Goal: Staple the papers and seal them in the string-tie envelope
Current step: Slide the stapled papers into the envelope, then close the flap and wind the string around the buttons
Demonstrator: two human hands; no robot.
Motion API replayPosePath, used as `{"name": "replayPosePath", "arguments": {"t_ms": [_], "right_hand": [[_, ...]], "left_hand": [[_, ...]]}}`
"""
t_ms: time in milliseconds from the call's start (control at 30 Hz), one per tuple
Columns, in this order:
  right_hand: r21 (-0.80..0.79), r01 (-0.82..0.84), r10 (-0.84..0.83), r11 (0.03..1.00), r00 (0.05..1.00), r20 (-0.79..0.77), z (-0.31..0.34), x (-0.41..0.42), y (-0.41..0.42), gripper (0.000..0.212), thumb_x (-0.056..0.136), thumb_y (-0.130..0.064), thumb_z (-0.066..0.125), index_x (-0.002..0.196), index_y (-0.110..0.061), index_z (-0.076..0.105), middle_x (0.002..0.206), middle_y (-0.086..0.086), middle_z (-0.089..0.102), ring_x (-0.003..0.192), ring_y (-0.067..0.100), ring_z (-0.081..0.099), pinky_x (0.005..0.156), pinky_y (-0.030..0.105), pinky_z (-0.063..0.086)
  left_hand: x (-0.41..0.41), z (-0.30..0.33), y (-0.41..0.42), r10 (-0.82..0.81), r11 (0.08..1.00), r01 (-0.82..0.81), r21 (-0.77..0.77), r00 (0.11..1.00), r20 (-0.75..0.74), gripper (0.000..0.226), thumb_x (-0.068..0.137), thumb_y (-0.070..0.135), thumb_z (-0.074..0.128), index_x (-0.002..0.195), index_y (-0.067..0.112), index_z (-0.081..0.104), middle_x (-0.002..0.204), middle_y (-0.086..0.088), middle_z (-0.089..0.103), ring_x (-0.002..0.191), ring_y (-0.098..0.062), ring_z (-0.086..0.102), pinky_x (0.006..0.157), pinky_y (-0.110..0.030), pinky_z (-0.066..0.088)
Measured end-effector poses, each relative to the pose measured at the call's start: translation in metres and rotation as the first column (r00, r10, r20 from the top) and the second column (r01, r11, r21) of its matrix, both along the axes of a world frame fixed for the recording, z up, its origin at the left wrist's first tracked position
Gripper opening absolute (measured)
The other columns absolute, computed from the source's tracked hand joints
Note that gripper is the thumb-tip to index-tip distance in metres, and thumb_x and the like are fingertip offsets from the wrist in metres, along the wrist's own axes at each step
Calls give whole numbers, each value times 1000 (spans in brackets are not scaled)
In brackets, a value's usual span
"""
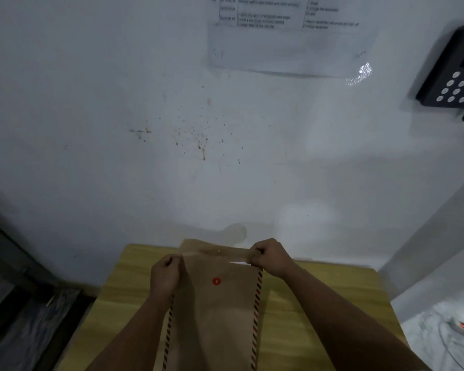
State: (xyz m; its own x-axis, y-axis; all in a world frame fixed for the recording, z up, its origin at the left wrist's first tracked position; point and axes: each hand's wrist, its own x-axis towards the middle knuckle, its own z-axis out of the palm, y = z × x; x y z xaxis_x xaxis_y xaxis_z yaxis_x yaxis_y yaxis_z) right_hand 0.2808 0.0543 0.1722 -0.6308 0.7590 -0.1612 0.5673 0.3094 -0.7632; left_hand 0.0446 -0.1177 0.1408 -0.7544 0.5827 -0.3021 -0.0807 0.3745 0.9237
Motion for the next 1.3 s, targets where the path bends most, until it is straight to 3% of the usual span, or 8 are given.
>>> {"name": "replayPosePath", "arguments": {"t_ms": [100, 200, 333, 467, 633, 867, 1133, 1300], "right_hand": [[-76, 31, -30, 997, 999, 17, -19, 1, 2, 23, 69, -30, 79, 61, -11, 68, 59, 4, 63, 54, 10, 54, 54, 27, 39], [-126, -14, 24, 992, 997, 77, -34, 1, 3, 31, 72, -20, 85, 56, -14, 59, 56, 0, 54, 52, 10, 46, 52, 28, 31], [-199, 24, -14, 980, 999, 51, -52, 2, 6, 17, 80, -25, 82, 76, -10, 77, 70, 1, 70, 59, 6, 59, 54, 22, 42], [-265, 67, -48, 962, 996, 76, -68, -5, 15, 18, 79, -12, 82, 66, -20, 73, 60, -9, 65, 51, -3, 56, 57, 20, 45], [-368, 123, -45, 922, 976, 213, -86, -12, 27, 15, 72, -11, 88, 72, -8, 73, 58, 0, 62, 51, 11, 58, 47, 21, 48], [-22, 40, -36, 999, 987, 158, -106, -21, 41, 9, 78, -13, 77, 85, -8, 76, 84, 6, 74, 78, 22, 68, 71, 38, 55], [350, 133, -214, 927, 955, 205, -122, -20, 40, 18, 90, -29, 73, 104, -19, 74, 83, -2, 59, 71, 14, 53, 66, 27, 38], [281, 156, -197, 947, 973, 123, -137, -29, 17, 15, 89, -29, 74, 97, -17, 80, 83, 3, 74, 69, 18, 63, 66, 25, 42]], "left_hand": [[1, -11, 4, 19, 1000, -18, -23, 999, 51, 30, 101, 22, 55, 84, 2, 69, 78, -12, 59, 74, -24, 49, 69, -35, 35], [3, -23, 11, 16, 999, -14, -42, 998, 58, 27, 99, 20, 57, 82, 3, 70, 75, -9, 59, 74, -22, 49, 67, -35, 35], [-2, -45, 20, 33, 999, -29, -45, 996, 89, 25, 98, 19, 59, 86, 1, 71, 76, -9, 60, 75, -20, 50, 68, -34, 36], [-10, -67, 31, 33, 998, -25, -52, 987, 155, 23, 96, 23, 63, 79, 10, 73, 73, -4, 61, 74, -20, 51, 70, -35, 38], [-14, -89, 42, 22, 999, -12, -50, 978, 207, 18, 91, 26, 67, 84, 13, 77, 82, -7, 70, 80, -21, 59, 75, -36, 44], [-30, -110, 62, 30, 995, -13, -96, 983, 179, 22, 96, 21, 67, 76, 23, 78, 95, -6, 76, 91, -23, 64, 85, -39, 51], [-51, -126, 81, -65, 997, 62, -38, 995, -75, 18, 96, -7, 52, 90, 7, 62, 82, 1, 62, 89, -22, 58, 75, -18, 46], [-61, -154, 66, -345, 915, 259, -310, 901, -265, 20, 91, 12, 59, 79, 27, 63, 93, 3, 71, 97, -27, 68, 90, -42, 56]]}}
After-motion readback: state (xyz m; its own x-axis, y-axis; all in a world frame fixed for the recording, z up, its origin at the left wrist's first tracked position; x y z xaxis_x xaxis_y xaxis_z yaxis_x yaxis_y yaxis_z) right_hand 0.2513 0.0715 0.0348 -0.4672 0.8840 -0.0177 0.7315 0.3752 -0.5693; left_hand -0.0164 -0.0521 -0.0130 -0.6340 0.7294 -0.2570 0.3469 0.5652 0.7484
